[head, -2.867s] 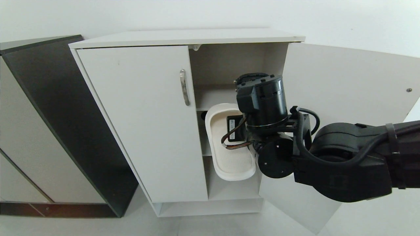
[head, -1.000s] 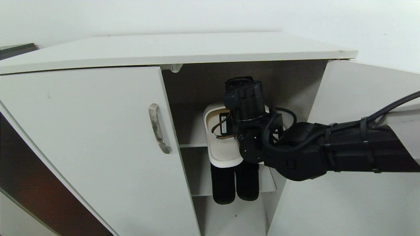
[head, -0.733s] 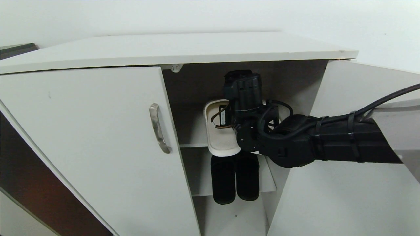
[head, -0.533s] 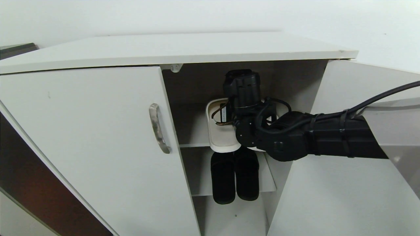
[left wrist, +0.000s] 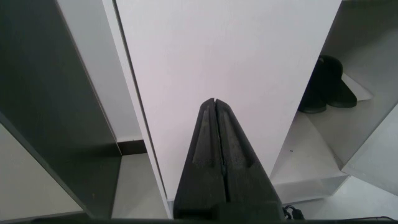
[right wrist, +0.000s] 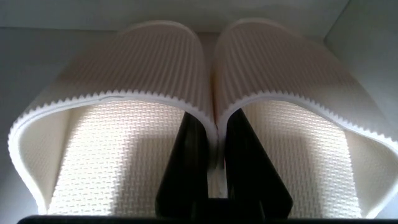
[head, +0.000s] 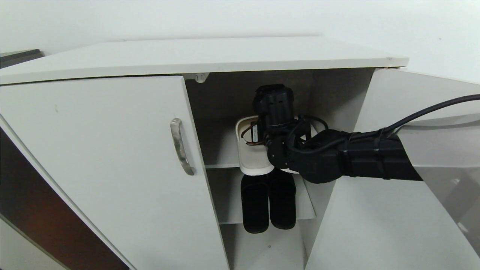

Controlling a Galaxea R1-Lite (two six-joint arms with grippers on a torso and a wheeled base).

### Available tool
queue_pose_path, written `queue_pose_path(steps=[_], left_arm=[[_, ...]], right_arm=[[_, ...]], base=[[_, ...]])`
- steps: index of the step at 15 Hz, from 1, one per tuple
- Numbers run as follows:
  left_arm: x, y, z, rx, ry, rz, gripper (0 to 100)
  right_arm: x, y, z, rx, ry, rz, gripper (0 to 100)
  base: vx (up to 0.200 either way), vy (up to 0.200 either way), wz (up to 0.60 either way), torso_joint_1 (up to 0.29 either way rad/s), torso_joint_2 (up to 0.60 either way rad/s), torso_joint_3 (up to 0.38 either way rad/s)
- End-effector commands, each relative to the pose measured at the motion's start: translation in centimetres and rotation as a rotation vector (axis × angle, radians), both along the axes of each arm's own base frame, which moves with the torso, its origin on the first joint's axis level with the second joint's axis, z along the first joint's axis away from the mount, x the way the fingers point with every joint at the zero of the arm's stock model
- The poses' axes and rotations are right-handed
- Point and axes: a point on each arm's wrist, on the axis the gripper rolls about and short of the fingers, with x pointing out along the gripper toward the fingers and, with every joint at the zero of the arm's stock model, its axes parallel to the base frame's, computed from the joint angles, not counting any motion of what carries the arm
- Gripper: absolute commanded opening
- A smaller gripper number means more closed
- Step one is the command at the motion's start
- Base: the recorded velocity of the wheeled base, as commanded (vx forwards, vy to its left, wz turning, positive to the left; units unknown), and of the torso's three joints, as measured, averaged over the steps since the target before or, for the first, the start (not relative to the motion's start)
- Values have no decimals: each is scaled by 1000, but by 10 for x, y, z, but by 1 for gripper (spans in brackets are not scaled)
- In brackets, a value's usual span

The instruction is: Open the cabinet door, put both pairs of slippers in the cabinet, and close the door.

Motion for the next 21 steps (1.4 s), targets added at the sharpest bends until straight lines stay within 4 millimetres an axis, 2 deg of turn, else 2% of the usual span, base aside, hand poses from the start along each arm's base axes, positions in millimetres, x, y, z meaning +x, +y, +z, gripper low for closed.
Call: queue_pose_path(steps=[1, 6, 7, 10, 14, 17, 19, 21], left_arm=[[0, 0, 0, 0, 0, 0, 0], [0, 0, 0, 0, 0, 0, 0], [0, 0, 0, 0, 0, 0, 0], [0, 0, 0, -2, 0, 0, 0], [0, 0, 0, -2, 0, 0, 0], [0, 0, 0, -2, 0, 0, 0], [0, 0, 0, -2, 0, 0, 0], [0, 0, 0, -2, 0, 0, 0]], right_arm=[[2, 1, -3, -2, 2, -2, 0], [5, 0, -6, -4, 8, -9, 0], [5, 0, -6, -2, 8, -10, 100], [3, -1, -8, -16, 17, -10, 100], [-21, -6, 1, -22, 26, 15, 100], [-61, -14, 16, 0, -2, 45, 100], [-94, -21, 17, 3, -7, 99, 100], [-117, -30, 12, 10, -8, 138, 100]], base=[[0, 0, 0, 0, 0, 0], [0, 0, 0, 0, 0, 0], [0, 0, 0, 0, 0, 0], [0, 0, 0, 0, 0, 0], [0, 0, 0, 0, 0, 0], [0, 0, 0, 0, 0, 0], [0, 0, 0, 0, 0, 0], [0, 0, 0, 0, 0, 0]])
